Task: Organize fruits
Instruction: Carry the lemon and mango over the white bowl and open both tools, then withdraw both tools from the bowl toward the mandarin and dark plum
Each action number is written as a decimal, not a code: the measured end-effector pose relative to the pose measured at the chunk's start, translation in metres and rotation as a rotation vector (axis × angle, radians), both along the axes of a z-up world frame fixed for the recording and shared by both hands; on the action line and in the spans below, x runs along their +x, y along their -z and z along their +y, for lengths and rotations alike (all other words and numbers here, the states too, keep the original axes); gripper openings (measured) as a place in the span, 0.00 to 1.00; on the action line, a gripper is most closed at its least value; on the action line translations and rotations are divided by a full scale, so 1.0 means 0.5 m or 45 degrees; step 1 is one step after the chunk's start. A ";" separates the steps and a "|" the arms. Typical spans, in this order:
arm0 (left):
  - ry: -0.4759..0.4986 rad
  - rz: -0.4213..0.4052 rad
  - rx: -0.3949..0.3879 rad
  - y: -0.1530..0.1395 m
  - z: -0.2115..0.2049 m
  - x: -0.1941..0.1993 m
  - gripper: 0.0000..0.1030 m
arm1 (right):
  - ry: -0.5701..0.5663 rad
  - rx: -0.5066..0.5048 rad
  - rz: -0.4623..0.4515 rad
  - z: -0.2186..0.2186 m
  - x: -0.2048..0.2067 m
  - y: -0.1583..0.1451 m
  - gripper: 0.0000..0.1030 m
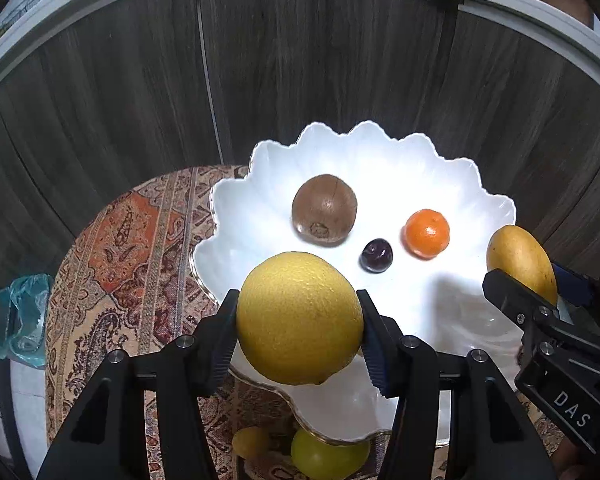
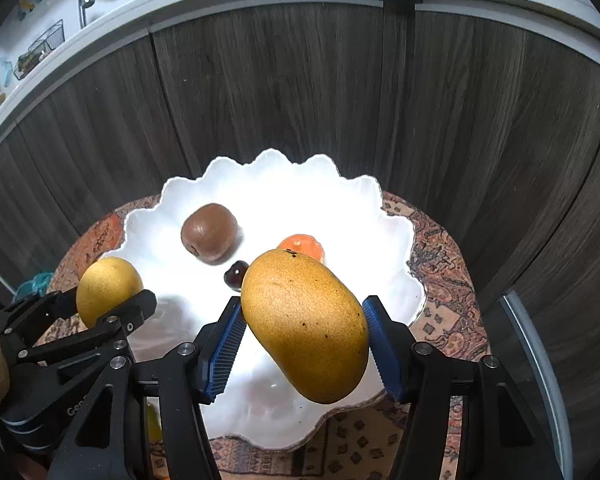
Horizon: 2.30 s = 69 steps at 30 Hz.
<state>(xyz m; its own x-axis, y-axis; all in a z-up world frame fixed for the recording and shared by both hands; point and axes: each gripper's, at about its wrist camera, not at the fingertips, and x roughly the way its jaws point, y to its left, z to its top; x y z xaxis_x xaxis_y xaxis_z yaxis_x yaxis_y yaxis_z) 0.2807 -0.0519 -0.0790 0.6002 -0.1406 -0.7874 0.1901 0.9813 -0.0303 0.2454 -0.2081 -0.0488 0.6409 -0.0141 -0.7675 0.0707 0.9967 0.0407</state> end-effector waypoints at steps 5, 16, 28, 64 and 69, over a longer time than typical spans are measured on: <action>0.000 0.021 -0.017 0.001 0.003 -0.004 0.54 | 0.017 0.009 0.027 -0.006 0.003 0.012 0.59; -0.059 -0.102 0.062 -0.074 0.018 -0.044 0.85 | 0.070 -0.041 -0.070 -0.018 -0.026 -0.046 0.78; -0.079 -0.193 0.043 -0.165 0.037 -0.138 0.88 | 0.101 -0.069 -0.182 -0.024 -0.114 -0.148 0.81; -0.095 -0.087 0.026 -0.057 0.081 -0.312 0.86 | 0.059 -0.094 -0.112 0.022 -0.282 -0.097 0.81; -0.082 -0.026 0.025 -0.011 0.078 -0.318 0.80 | 0.046 -0.105 -0.076 0.029 -0.289 -0.062 0.81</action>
